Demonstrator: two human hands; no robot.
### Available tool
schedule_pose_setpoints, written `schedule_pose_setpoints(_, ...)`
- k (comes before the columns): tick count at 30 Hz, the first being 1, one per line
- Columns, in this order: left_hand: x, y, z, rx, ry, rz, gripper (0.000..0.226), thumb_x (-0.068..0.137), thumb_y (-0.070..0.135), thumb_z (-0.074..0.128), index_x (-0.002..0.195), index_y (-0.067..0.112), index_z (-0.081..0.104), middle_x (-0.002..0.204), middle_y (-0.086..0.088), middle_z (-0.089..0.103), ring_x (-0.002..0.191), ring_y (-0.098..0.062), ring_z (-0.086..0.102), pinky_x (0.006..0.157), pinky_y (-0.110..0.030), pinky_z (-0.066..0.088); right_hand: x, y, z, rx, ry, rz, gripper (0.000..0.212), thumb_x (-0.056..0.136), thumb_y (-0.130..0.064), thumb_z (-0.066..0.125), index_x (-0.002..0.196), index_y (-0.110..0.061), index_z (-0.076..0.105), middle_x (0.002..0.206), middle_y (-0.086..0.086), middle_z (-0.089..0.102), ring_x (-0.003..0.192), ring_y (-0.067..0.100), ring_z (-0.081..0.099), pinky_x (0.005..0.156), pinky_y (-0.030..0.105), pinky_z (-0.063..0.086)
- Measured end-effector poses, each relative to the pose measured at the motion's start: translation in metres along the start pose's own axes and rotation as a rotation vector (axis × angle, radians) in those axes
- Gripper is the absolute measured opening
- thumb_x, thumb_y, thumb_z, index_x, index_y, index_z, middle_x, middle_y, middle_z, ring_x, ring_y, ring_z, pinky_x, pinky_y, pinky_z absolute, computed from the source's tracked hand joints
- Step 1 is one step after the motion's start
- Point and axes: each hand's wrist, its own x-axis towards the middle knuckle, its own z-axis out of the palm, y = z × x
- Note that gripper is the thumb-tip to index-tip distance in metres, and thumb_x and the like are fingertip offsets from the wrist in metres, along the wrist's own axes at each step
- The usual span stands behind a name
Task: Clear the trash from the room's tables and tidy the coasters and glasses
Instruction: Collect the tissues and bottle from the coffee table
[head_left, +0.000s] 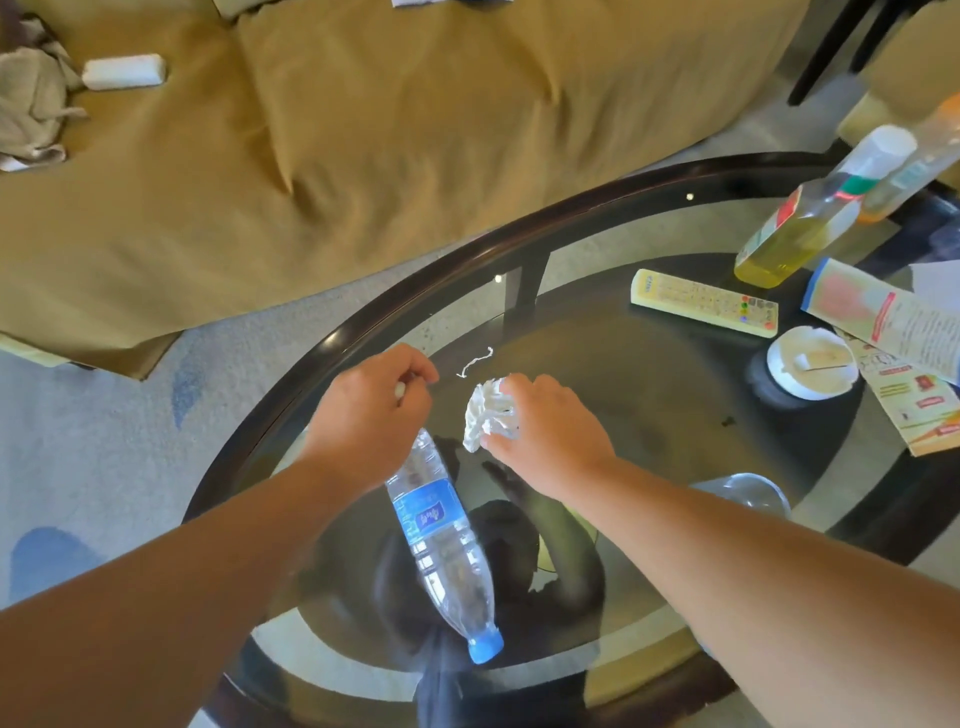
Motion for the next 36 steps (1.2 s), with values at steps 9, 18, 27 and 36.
schedule_pose_setpoints(9, 0.015, -0.047, -0.001, -0.013, -0.031, 0.002, 0.023, 0.092, 0.016, 0.046, 0.085, 0.033, 0.059, 0.063, 0.021, 0.059, 0.053, -0.002, 0.053, 0.045, -0.012, 0.038, 0.039, -0.001, 0.049, -0.192, 0.003, 0.058, 0.07, 0.074, -0.06, 0.065, 0.133, -0.035, 0.037, 0.119, 0.004, 0.04, 0.105, 0.026, 0.036, 0.07, 0.032, 0.039)
schedule_pose_setpoints(18, 0.024, -0.06, 0.004, -0.066, -0.063, -0.014, 0.025, 0.09, 0.014, 0.046, 0.08, 0.034, 0.058, 0.061, 0.018, 0.058, 0.051, -0.003, 0.051, 0.046, -0.01, 0.039, 0.038, -0.009, 0.048, -0.064, -0.03, 0.104, 0.019, 0.084, -0.014, 0.054, 0.084, -0.017, 0.036, 0.103, 0.005, 0.037, 0.08, 0.027, 0.037, 0.062, 0.033, 0.033)
schedule_pose_setpoints(27, 0.033, -0.033, 0.006, -0.002, -0.081, 0.015, 0.021, 0.091, 0.014, 0.046, 0.086, 0.031, 0.059, 0.059, 0.01, 0.057, 0.051, -0.005, 0.052, 0.05, -0.024, 0.047, 0.011, -0.013, -0.008, 0.091, -0.015, 0.07, 0.014, 0.089, -0.017, 0.043, 0.096, -0.027, 0.05, 0.09, -0.003, 0.047, 0.075, 0.025, 0.051, 0.06, 0.031, 0.038)
schedule_pose_setpoints(36, 0.062, -0.02, 0.026, 0.073, -0.108, 0.045, 0.012, 0.09, 0.018, 0.049, 0.095, 0.027, 0.056, 0.08, 0.011, 0.059, 0.067, -0.005, 0.057, 0.058, -0.02, 0.048, 0.014, -0.018, -0.053, 0.104, 0.102, 0.055, 0.04, 0.085, -0.033, 0.047, 0.054, -0.015, 0.03, 0.05, 0.001, 0.033, 0.049, 0.015, 0.033, 0.045, 0.031, 0.019)
